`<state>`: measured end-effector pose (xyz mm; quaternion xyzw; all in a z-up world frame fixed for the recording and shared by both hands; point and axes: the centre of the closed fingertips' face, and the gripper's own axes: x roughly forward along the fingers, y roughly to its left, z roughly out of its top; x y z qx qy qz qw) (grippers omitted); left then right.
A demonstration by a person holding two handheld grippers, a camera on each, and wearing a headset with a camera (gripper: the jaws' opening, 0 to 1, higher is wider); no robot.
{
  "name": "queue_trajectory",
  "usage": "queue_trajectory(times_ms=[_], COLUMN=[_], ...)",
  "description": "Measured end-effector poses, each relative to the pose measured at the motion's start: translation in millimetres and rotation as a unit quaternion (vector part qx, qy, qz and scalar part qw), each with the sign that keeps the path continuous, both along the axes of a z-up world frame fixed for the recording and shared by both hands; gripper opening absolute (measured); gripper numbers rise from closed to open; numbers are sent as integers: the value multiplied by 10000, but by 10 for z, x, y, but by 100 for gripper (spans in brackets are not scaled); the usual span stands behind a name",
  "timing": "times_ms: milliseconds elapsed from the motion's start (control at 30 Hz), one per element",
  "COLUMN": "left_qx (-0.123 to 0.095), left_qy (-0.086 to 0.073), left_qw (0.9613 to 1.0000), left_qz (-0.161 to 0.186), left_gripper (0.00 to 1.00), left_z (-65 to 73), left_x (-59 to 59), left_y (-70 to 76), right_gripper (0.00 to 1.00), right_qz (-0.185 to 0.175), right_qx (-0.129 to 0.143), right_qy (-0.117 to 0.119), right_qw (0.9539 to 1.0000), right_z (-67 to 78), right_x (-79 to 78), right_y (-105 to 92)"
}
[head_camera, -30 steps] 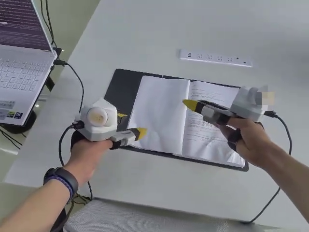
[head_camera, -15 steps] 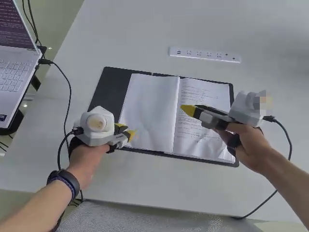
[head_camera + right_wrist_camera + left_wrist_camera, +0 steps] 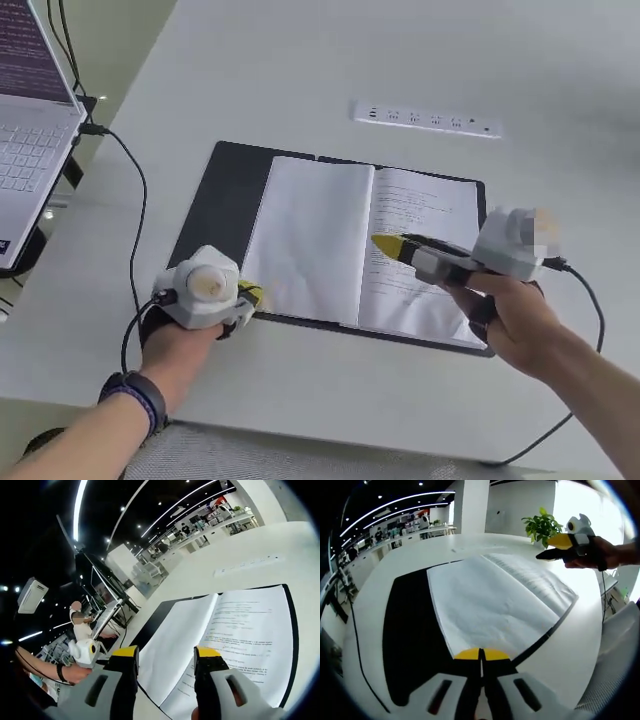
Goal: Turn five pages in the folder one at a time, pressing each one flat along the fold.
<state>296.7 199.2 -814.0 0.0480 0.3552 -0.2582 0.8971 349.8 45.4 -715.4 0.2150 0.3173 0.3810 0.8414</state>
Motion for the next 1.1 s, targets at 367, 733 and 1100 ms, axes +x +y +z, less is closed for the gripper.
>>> queue_trajectory(times_ms=[367,733,1100], left_qx=[110,44,-48], left_qy=[-167,-162,-123], left_qw=[9998,9998,9998], left_qz=[12,70,116], left_gripper=[0,0,0], left_z=[-8,-23,-25], left_x=[8,15,13], left_y=[5,8,3], right_gripper=[40,33,22], right_qz=[70,43,-295], right_qx=[53,145,346], right_qy=[22,145,510], right_qw=[10000,9998,9977], right_z=[-48,-165,-391], right_x=[132,350,617], right_y=[131,255,273])
